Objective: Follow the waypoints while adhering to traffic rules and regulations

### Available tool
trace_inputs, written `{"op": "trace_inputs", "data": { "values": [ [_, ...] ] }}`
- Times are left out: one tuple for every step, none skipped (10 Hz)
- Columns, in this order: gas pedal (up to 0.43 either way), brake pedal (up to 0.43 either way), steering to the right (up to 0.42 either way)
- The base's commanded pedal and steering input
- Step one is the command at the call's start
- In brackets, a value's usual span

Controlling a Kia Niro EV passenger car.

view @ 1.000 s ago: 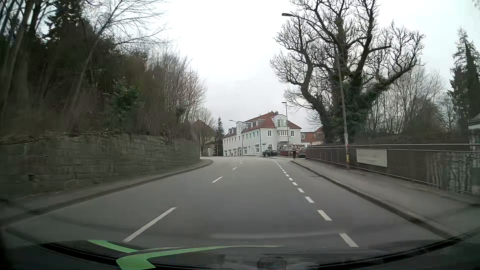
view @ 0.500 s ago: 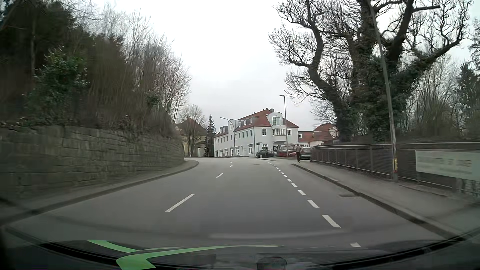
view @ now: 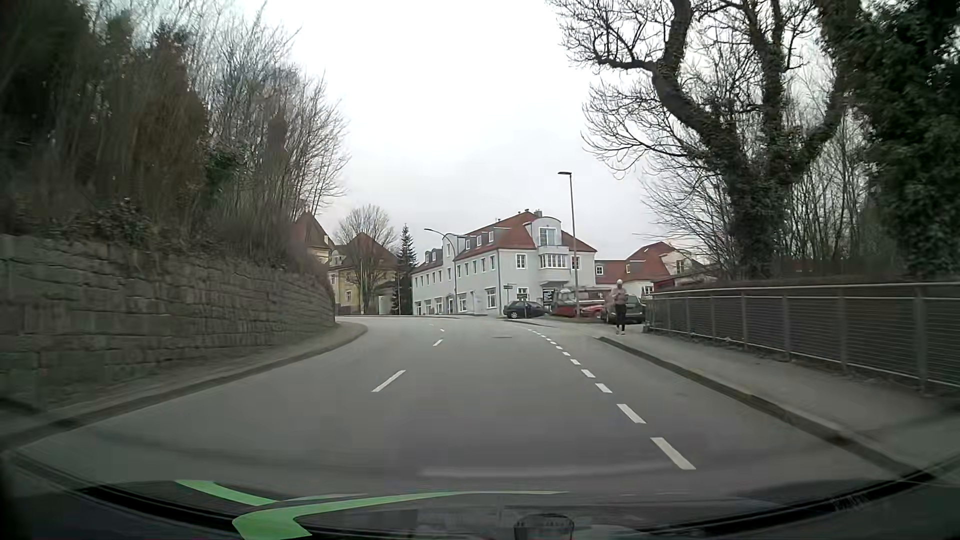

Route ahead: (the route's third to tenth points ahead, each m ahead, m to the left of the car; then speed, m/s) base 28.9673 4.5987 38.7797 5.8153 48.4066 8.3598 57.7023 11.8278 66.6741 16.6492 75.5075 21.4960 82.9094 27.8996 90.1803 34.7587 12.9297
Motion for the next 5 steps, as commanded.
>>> {"op": "trace_inputs", "data": {
  "values": [
    [0.157,0.0,0.007],
    [0.157,0.0,0.007],
    [0.157,0.0,0.006],
    [0.157,0.0,0.003],
    [0.157,0.0,0.001]
  ]
}}
